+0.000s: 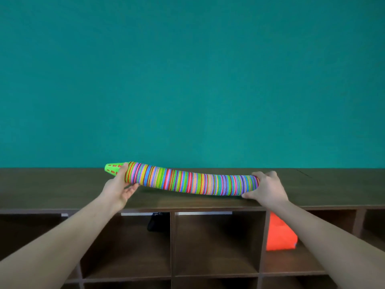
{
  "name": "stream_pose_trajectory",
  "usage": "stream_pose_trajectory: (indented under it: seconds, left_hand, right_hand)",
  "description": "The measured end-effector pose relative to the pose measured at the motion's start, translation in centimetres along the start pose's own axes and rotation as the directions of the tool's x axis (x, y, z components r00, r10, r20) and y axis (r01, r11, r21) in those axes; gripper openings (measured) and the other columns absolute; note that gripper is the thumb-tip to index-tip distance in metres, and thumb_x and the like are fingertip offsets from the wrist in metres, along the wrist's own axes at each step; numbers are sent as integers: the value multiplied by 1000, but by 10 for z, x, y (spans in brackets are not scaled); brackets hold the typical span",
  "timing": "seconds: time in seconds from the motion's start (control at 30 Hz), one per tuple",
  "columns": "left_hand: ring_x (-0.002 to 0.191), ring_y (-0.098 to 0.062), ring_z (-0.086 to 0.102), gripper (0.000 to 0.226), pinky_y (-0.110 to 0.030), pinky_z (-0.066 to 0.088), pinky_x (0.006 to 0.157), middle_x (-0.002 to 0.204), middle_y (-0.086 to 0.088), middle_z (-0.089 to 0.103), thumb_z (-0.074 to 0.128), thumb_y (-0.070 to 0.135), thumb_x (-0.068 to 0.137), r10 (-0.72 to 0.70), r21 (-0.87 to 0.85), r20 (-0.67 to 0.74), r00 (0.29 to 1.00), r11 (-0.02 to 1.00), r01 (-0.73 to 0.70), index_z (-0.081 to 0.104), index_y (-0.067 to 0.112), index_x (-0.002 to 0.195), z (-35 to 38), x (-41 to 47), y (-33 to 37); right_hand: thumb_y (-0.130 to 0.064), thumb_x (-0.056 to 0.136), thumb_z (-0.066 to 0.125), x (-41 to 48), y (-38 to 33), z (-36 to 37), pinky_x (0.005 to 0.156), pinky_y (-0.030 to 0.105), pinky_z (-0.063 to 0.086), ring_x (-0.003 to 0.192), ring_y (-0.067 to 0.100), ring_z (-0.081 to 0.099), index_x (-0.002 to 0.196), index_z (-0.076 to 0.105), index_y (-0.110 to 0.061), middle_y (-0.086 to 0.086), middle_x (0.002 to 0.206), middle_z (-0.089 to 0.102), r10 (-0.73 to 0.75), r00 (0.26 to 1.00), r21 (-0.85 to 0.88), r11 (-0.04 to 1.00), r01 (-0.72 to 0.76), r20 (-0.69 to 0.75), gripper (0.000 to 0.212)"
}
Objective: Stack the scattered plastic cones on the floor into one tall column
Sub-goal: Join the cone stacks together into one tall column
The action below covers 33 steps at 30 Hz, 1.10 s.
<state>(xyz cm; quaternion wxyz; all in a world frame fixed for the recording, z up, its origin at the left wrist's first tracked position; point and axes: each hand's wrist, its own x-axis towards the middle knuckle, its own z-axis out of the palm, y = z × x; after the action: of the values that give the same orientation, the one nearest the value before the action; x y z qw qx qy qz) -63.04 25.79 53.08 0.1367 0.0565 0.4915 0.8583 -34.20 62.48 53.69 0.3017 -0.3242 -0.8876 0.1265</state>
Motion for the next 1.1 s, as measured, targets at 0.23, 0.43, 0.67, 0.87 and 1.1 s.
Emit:
stream_pose_trajectory:
  seconds: [0.23,0.43,0.67,0.87,1.1]
  left_hand:
    - [116,-34,73,59,-46,59,100,127,-25,71,69,45,100,-67,134,15,998,989,65,51,6,141,-5,50,-18]
    - [96,-36,79,62,-36,68,75,109,-29,75,64,56,100,-86,367,-44,995,925,96,53,5,134,-4,102,-20]
    - [80,-28,77,71,-28,61,45,119,-26,70,59,60,102,-95,531,-189,977,828,184,49,1,139,6,161,-19]
    - [76,-22,79,73,-22,59,44,110,-21,74,63,59,100,-34,603,-221,975,781,164,56,-5,133,13,209,-26]
    - [62,-15,75,55,-19,52,43,96,-20,76,69,44,102,142,779,-80,987,627,-27,54,4,135,26,234,-35]
  right_hand:
    - [-59,65,93,37,0,31,109,43,50,125,31,55,148,55,-28,10,131,48,-11,1000,4,1000,11,2,97]
    - [-64,74,85,73,0,63,106,42,52,127,31,57,153,48,-31,9,137,46,-11,1000,-5,1000,11,-1,93]
    - [-70,80,76,115,-1,96,107,46,49,131,36,54,155,46,-28,14,140,47,-26,999,-93,995,24,-21,91]
    - [-74,81,72,148,4,121,108,47,48,130,39,54,156,44,-27,17,141,46,-50,998,-116,992,46,-38,93]
    - [-77,82,68,182,7,143,108,49,48,129,40,52,155,43,-28,17,140,44,-50,998,-109,993,46,-34,91]
